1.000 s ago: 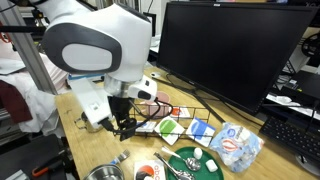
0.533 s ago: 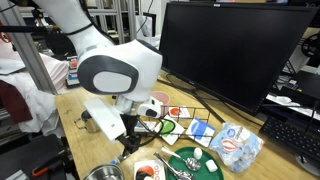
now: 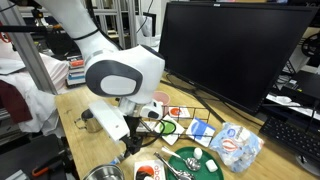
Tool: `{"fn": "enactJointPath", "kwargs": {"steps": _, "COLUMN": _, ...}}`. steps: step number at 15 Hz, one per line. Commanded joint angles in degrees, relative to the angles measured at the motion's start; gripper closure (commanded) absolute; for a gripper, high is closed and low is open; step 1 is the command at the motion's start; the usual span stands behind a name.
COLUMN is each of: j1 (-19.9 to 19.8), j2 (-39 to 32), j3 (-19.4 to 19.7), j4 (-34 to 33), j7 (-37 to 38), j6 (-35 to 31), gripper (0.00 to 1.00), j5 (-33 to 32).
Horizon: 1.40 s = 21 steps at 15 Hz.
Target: Put the blue spoon inside the silver pot
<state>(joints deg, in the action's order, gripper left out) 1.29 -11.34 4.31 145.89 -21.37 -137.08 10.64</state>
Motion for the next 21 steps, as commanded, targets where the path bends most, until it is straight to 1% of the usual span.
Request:
{"fn": "enactJointPath", "kwargs": {"steps": 1, "j1": -2.8, "j2": -1.0, "j3": -2.5, "j4": 0.4, "j7": -0.1, "j6": -0.8, "gripper": 0.00, "j5": 1.5}}
{"fn": "enactJointPath", "kwargs": {"steps": 5, "j1": -3.3, "j2": -2.8, "j3": -3.4, "j4": 2.2, "j7": 1.5, "j6": -4.4, "gripper": 0.00, "j5": 2.2}}
{"fn": "enactJointPath", "kwargs": {"steps": 7, "j1": -4.6, "j2": -4.3, "j3": -4.4, "j4": 1.8, "j7": -0.5, "j6": -5.0, "gripper": 0.00, "j5": 3.8}}
{"fn": "enactJointPath", "kwargs": {"steps": 10, "j1": -5.7, "j2": -6.3, "j3": -4.9, "j4": 1.1, "j7": -0.6, "j6": -6.9, "gripper": 0.00, "j5": 3.4}}
{"fn": "enactJointPath", "kwargs": {"steps": 15, "j1": -6.4, "j2": -7.9, "j3": -5.1, "j4": 0.2, "j7": 0.4, "j6": -7.3, "gripper": 0.00, "j5": 1.2}}
{"fn": "enactJointPath", "kwargs": {"steps": 21, "j1": -6.3, "j2": -9.0, "j3": -4.1, "j4": -0.4, "j7": 1.8, "j6": -7.2, "gripper": 0.00, "j5": -2.5}}
